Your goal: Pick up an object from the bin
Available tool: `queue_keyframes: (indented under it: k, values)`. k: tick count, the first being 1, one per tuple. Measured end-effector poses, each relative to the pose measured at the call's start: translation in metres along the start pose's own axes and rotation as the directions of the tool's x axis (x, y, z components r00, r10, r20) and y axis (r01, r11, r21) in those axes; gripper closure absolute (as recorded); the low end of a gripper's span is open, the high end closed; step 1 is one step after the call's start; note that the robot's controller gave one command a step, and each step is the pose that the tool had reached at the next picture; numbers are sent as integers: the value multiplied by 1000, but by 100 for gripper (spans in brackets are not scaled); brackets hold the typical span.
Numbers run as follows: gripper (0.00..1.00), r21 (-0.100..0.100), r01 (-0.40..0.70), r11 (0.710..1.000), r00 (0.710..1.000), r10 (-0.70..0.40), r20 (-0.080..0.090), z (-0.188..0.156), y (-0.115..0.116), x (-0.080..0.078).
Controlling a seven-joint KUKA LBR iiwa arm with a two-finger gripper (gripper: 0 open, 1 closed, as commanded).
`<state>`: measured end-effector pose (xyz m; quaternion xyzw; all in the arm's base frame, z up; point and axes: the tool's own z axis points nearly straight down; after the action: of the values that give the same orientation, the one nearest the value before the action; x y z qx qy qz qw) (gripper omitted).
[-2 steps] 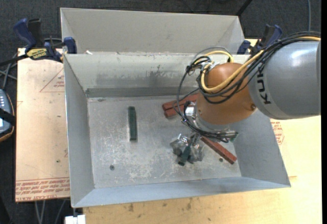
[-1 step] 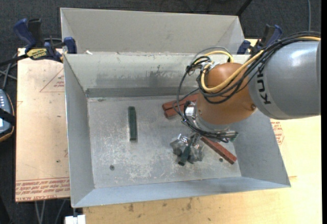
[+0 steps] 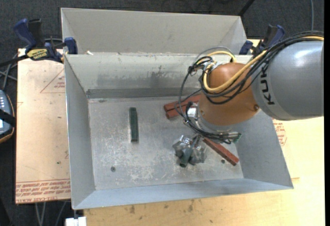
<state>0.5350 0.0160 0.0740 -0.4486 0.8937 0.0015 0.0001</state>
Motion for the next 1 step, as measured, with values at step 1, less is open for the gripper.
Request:
queue_keyframes:
  k: [1]
  values:
    - [100,-6,-1,1000,1000,1,-4,-20,2,1]
